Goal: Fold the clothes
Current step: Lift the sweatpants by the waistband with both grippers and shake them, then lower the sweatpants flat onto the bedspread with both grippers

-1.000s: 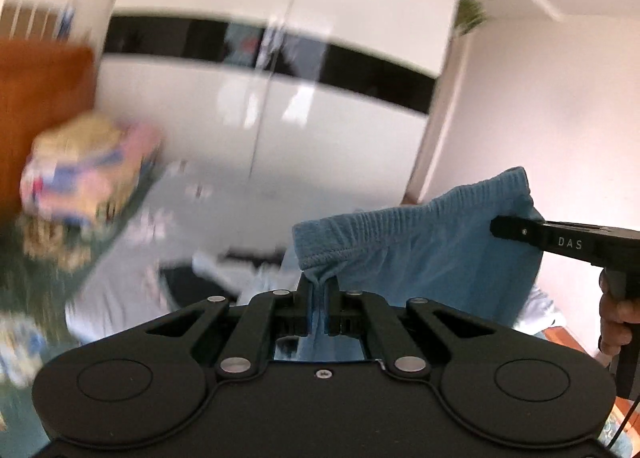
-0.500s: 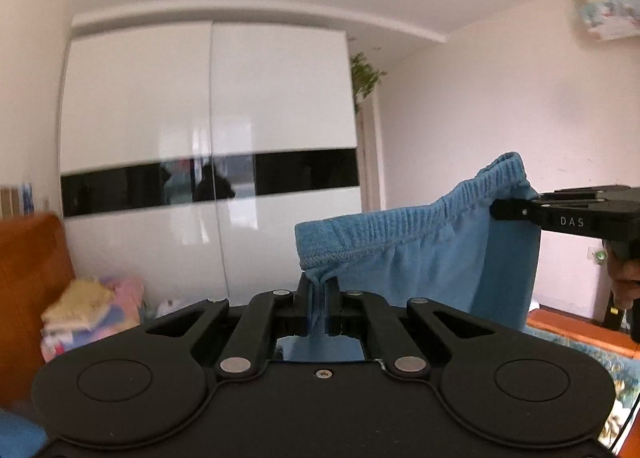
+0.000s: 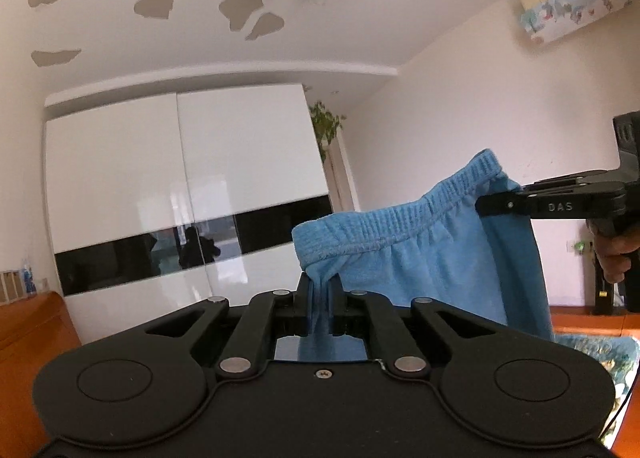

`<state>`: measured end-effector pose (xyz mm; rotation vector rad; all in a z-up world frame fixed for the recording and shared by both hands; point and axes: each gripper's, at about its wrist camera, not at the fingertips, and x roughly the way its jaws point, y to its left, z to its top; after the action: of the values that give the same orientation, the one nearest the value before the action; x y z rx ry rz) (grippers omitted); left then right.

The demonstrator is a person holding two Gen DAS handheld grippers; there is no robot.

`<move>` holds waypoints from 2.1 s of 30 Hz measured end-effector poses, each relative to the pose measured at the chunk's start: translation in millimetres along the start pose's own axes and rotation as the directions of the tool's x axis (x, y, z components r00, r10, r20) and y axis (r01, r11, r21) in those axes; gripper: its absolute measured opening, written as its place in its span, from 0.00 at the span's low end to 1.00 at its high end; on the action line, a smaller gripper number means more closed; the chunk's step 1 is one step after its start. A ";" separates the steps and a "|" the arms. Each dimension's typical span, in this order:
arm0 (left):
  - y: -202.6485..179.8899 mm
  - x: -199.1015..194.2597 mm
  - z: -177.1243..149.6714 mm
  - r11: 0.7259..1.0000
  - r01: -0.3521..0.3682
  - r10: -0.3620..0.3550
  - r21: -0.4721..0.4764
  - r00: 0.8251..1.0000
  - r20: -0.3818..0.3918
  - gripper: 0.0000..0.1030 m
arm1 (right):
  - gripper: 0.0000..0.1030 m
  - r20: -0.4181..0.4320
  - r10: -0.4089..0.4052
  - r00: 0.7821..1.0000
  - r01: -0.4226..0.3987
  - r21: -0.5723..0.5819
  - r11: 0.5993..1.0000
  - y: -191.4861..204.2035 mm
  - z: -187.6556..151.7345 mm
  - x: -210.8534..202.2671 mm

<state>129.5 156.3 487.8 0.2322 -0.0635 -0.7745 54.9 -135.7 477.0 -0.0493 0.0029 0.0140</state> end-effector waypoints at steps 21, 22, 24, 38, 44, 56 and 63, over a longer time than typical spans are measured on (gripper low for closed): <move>-19.7 380.1 -356.7 0.958 -0.279 0.147 -0.062 0.667 -0.731 0.06 | 0.04 -0.725 0.085 0.684 0.161 0.264 0.951 -123.7 -355.0 324.5; -13.4 388.7 -369.8 0.957 -0.286 0.152 -0.055 0.651 -0.743 0.06 | 0.04 -0.737 0.092 0.670 0.158 0.263 0.952 -128.7 -370.6 338.0; -4.2 412.5 -388.6 0.955 -0.295 0.160 -0.042 0.624 -0.765 0.06 | 0.04 -0.757 0.102 0.645 0.141 0.249 0.958 -134.1 -399.4 359.9; 23.2 529.8 -526.0 0.961 -0.273 0.163 0.036 0.458 -0.874 0.07 | 0.04 -0.850 0.151 0.505 0.050 0.203 0.978 -152.6 -543.5 492.8; 25.3 535.1 -563.4 0.969 -0.241 0.145 0.047 0.404 -0.903 0.17 | 0.09 -0.876 0.144 0.461 0.074 0.199 0.977 -150.4 -582.5 496.4; 37.4 446.5 -520.7 0.969 -0.245 0.073 -0.033 0.412 -0.908 0.44 | 0.33 -0.827 0.126 0.547 0.119 0.226 0.967 -142.9 -530.2 388.1; 33.5 358.1 -491.7 0.917 -0.336 -0.057 -0.214 0.421 -0.905 0.47 | 0.33 -0.883 0.067 0.464 0.290 0.223 0.931 -99.0 -512.7 245.7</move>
<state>478.0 19.7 7.1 0.2557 1.1117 -0.3772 300.6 -256.4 -31.1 0.3158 1.0857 -0.1549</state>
